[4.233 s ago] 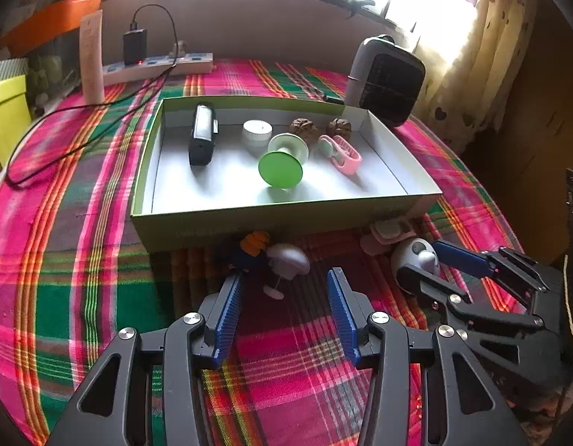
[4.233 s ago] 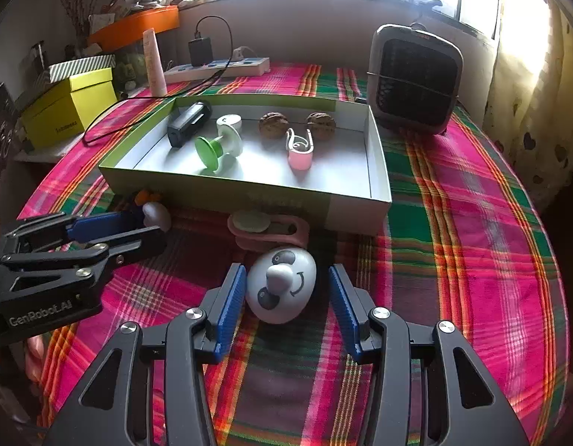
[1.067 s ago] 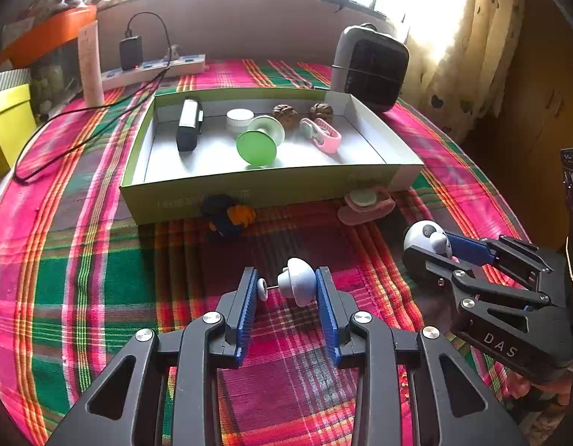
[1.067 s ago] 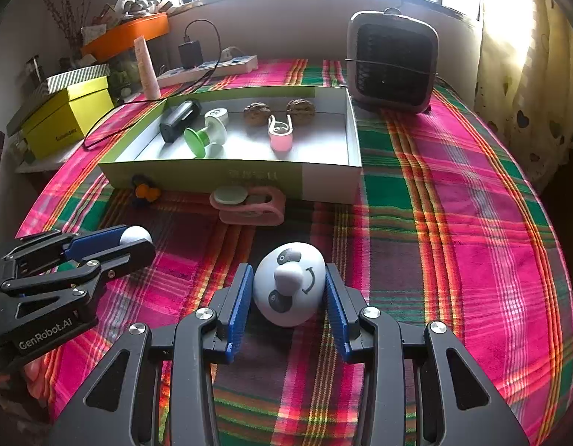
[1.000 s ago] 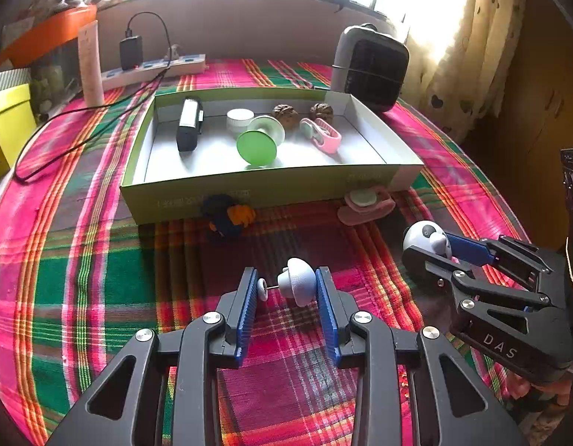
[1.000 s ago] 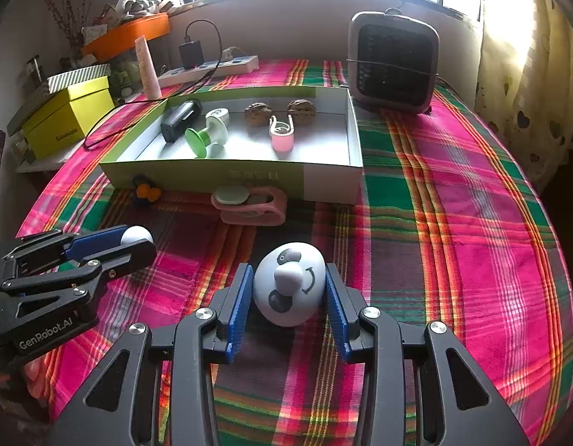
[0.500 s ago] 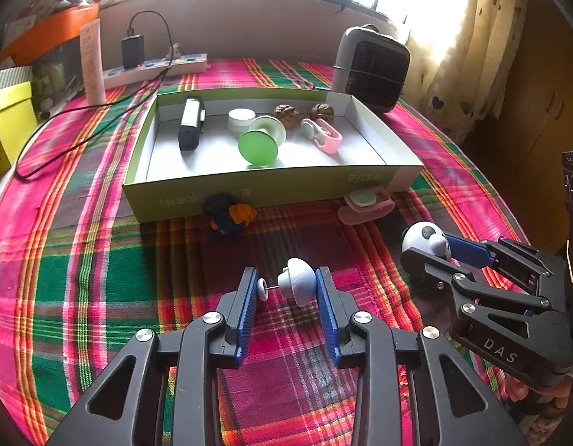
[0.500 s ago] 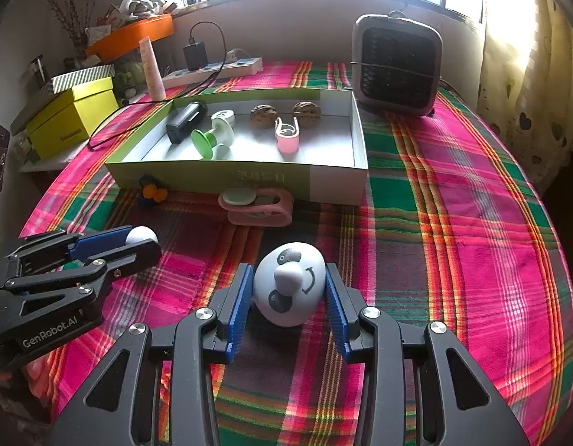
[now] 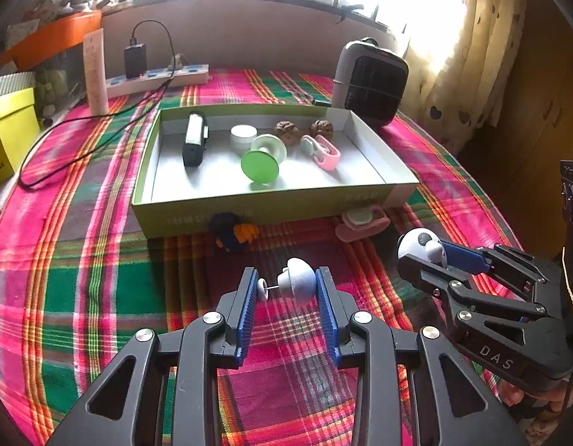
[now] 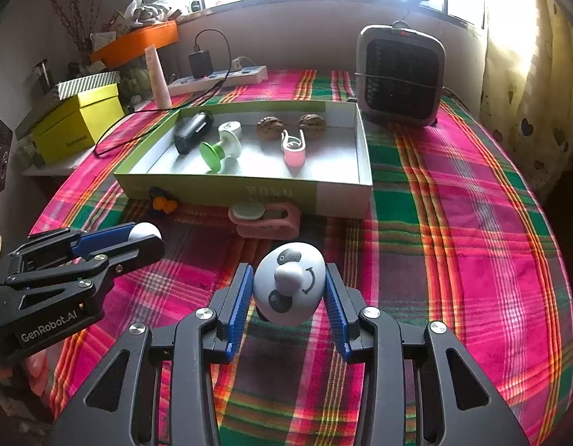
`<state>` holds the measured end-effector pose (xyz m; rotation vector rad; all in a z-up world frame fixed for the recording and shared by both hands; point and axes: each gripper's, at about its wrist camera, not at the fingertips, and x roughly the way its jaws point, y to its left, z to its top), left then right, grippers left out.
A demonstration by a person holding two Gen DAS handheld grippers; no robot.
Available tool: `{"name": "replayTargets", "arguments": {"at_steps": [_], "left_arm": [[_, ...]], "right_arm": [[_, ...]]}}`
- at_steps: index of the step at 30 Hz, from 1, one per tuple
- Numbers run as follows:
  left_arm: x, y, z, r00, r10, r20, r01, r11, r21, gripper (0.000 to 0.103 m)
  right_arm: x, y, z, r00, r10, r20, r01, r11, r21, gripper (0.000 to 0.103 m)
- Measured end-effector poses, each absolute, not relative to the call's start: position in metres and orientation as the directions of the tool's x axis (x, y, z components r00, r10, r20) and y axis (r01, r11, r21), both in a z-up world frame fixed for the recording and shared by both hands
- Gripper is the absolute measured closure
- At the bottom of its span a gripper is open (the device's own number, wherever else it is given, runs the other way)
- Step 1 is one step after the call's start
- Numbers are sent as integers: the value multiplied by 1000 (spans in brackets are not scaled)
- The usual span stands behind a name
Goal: Organize objects
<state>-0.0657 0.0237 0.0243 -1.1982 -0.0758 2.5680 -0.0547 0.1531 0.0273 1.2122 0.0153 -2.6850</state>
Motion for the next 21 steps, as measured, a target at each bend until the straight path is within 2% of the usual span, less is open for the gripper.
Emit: {"name": "replayTargets", "arguments": {"at_steps": [21], "left_arm": [[-85,20,44,-645,288,-707,-245,-955,-166,73]], "right_arm": [[-74,140,44,-677,-192,-711,219,-974,54,63]]}}
